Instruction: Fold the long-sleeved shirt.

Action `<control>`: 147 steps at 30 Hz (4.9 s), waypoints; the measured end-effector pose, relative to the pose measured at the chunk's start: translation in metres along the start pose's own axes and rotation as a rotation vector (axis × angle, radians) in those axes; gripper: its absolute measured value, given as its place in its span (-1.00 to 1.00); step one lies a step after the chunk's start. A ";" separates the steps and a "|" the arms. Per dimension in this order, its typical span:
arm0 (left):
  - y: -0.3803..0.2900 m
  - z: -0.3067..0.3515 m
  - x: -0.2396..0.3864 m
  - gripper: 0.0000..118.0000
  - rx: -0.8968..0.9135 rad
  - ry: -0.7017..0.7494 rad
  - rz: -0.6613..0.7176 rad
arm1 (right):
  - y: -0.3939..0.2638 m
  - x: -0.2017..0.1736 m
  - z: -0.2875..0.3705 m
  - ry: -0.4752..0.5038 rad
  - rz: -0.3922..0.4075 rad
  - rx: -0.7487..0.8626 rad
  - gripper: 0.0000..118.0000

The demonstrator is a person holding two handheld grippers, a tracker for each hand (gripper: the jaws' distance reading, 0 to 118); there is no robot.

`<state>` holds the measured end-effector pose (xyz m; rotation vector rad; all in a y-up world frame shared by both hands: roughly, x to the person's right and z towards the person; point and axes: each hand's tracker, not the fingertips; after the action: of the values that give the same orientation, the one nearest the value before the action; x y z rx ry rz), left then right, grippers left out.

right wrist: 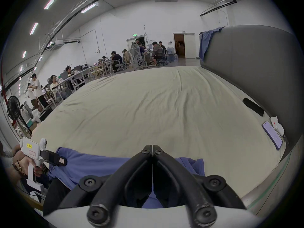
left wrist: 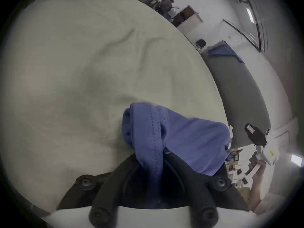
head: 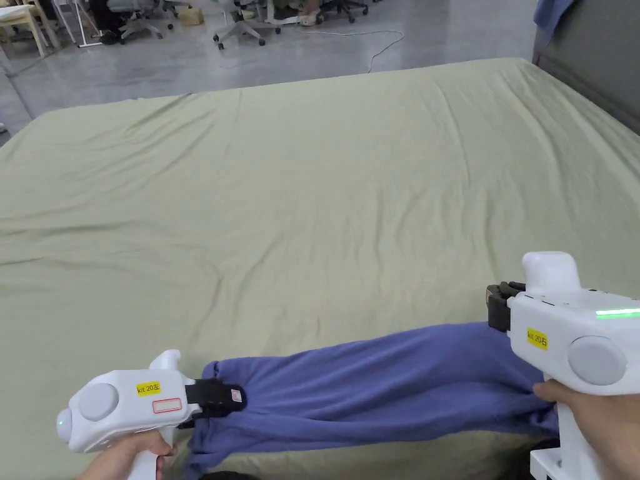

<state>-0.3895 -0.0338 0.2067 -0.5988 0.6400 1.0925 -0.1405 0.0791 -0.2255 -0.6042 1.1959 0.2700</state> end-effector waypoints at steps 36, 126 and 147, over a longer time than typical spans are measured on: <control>0.031 0.049 0.140 -0.91 0.031 -0.176 -0.096 | 0.002 0.008 -0.004 -0.016 -0.027 -0.025 -1.00; 0.000 -0.087 0.080 -0.65 -0.065 -0.165 0.079 | -0.049 -0.011 -0.106 0.396 -0.234 -0.587 -1.00; 0.102 0.106 -0.025 -0.65 0.015 0.047 -0.192 | 0.017 -0.243 -0.062 0.481 0.107 -0.102 -1.00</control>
<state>-0.4739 0.0615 0.2838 -0.6607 0.6170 0.8955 -0.2845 0.0852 -0.0202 -0.7181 1.6887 0.2861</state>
